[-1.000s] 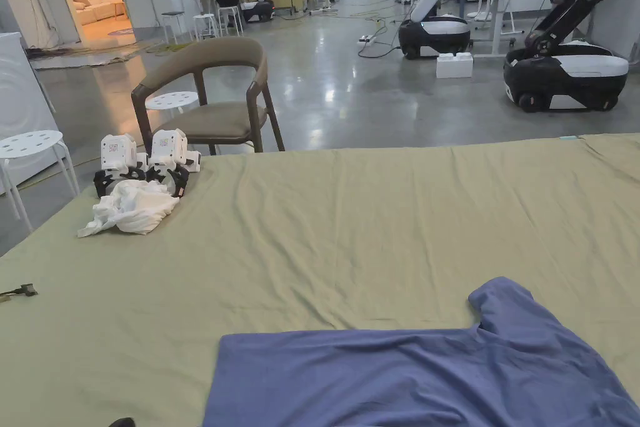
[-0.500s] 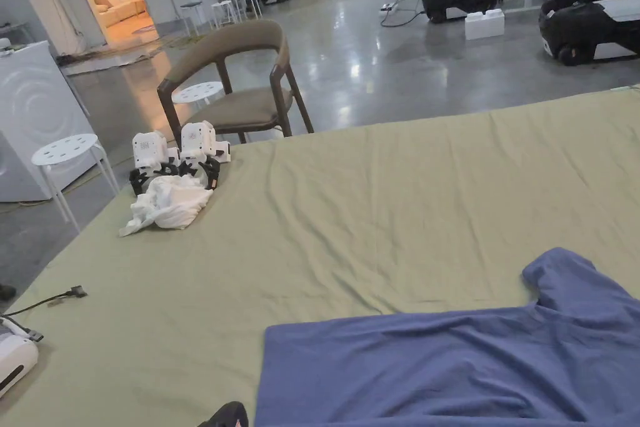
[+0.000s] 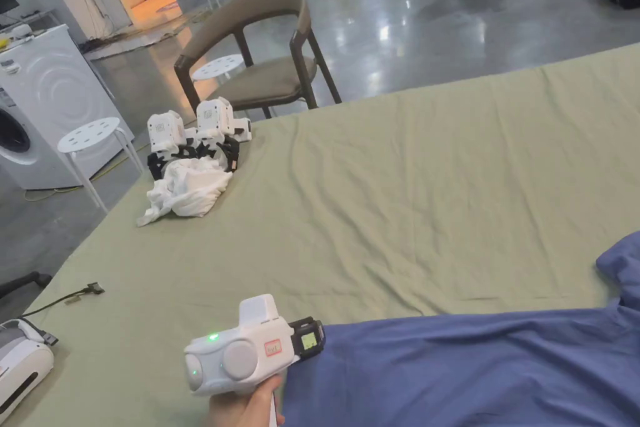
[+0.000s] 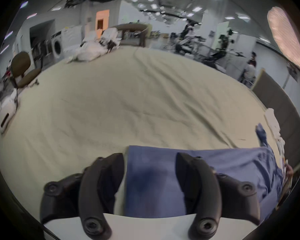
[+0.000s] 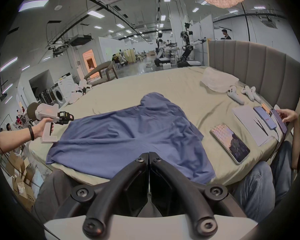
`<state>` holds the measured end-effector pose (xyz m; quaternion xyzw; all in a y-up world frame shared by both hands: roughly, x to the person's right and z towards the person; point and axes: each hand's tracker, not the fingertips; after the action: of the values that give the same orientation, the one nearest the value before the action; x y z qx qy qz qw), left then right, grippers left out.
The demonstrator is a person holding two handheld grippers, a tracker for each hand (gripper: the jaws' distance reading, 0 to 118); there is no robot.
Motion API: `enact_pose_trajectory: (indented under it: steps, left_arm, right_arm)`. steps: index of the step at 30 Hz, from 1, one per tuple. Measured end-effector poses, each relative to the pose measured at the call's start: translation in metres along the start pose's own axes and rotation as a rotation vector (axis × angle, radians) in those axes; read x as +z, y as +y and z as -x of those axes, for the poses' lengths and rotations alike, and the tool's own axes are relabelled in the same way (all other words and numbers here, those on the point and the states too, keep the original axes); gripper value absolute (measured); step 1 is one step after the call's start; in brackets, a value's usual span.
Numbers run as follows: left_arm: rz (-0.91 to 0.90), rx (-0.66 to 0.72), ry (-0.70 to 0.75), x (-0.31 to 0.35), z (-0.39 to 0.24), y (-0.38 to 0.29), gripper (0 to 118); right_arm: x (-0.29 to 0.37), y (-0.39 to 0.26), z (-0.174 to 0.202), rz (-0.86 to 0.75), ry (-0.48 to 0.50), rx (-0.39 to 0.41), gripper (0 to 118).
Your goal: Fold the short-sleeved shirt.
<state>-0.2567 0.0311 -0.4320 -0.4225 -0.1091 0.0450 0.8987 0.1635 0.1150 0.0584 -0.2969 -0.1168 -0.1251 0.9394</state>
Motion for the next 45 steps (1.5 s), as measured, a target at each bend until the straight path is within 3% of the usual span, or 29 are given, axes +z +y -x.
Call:
enact_pose_trajectory:
  steps: [2, 4, 7, 9, 11, 12, 13, 16, 17, 18, 20, 22, 24, 26, 28, 30, 32, 34, 37, 40, 45]
  left_arm:
    - [0.063, -0.013, 0.026, -0.013, -0.006, -0.003, 32]
    - [0.027, -0.126, 0.058, -0.015, -0.018, -0.009, 25]
    - [0.047, -0.149, 0.068, -0.016, -0.028, -0.010, 5]
    - [0.068, -0.142, 0.068, -0.018, -0.031, -0.006, 1]
    - [0.095, -0.160, 0.106, -0.021, -0.040, -0.005, 1]
    - [0.112, -0.195, 0.126, -0.022, -0.045, -0.005, 1]
    - [0.135, -0.232, 0.134, -0.025, -0.048, -0.004, 1]
    - [0.187, -0.324, 0.147, -0.031, -0.054, 0.001, 1]
    - [0.194, -0.298, 0.150, -0.027, -0.060, 0.002, 1]
    - [0.209, -0.283, 0.154, -0.028, -0.061, 0.004, 1]
    - [0.230, -0.273, 0.154, -0.029, -0.062, 0.008, 1]
    - [0.239, -0.272, 0.154, -0.025, -0.064, 0.009, 1]
    - [0.240, -0.282, 0.154, -0.024, -0.067, 0.006, 1]
    - [0.236, -0.296, 0.158, -0.024, -0.068, 0.005, 1]
    - [0.224, -0.310, 0.163, -0.023, -0.071, 0.002, 1]
    - [0.203, -0.337, 0.186, -0.021, -0.073, 0.000, 0]
    - [0.133, -0.433, 0.181, -0.008, -0.075, -0.004, 0]
    - [0.030, -0.409, 0.081, 0.023, -0.067, -0.003, 0]
    - [-0.087, -0.359, -0.053, 0.096, -0.052, -0.015, 0]
    - [-0.121, -0.297, -0.111, 0.156, -0.029, -0.039, 0]
    - [-0.082, -0.212, -0.143, 0.210, 0.010, -0.105, 0]
  right_arm:
    - [-0.004, -0.001, -0.006, 0.032, -0.019, -0.002, 0]
    - [-0.011, -0.001, -0.012, 0.054, -0.023, -0.007, 0]
    - [-0.030, 0.010, -0.020, 0.079, 0.000, -0.023, 0]
    - [-0.054, 0.034, -0.024, 0.082, 0.016, -0.006, 0]
    - [-0.085, 0.068, -0.027, 0.062, -0.011, 0.071, 0]
    - [-0.104, 0.088, -0.030, 0.066, -0.040, 0.091, 5]
    - [-0.125, 0.107, -0.035, 0.110, -0.040, 0.088, 24]
    - [-0.195, 0.150, -0.056, 0.206, -0.023, 0.072, 56]
    - [-0.220, 0.159, -0.061, 0.266, -0.059, 0.086, 88]
    - [-0.242, 0.166, -0.064, 0.275, -0.076, 0.102, 92]
    - [-0.285, 0.171, -0.080, 0.325, -0.113, 0.103, 90]
    - [-0.323, 0.171, -0.092, 0.411, -0.173, 0.047, 89]
    - [-0.351, 0.158, -0.097, 0.497, -0.211, 0.082, 76]
    - [-0.345, 0.151, -0.095, 0.434, -0.196, 0.106, 74]
    - [-0.336, 0.150, -0.093, 0.428, -0.175, 0.095, 52]
    - [-0.329, 0.153, -0.091, 0.420, -0.175, 0.118, 0]
    - [-0.317, 0.158, -0.089, 0.406, -0.158, 0.093, 0]
    - [-0.289, 0.160, -0.088, 0.290, -0.048, 0.051, 0]
    - [-0.224, 0.161, -0.078, 0.145, -0.047, 0.178, 0]
    - [-0.151, 0.139, -0.072, 0.108, 0.004, 0.107, 0]
    - [-0.061, 0.079, -0.069, 0.052, -0.006, 0.083, 0]
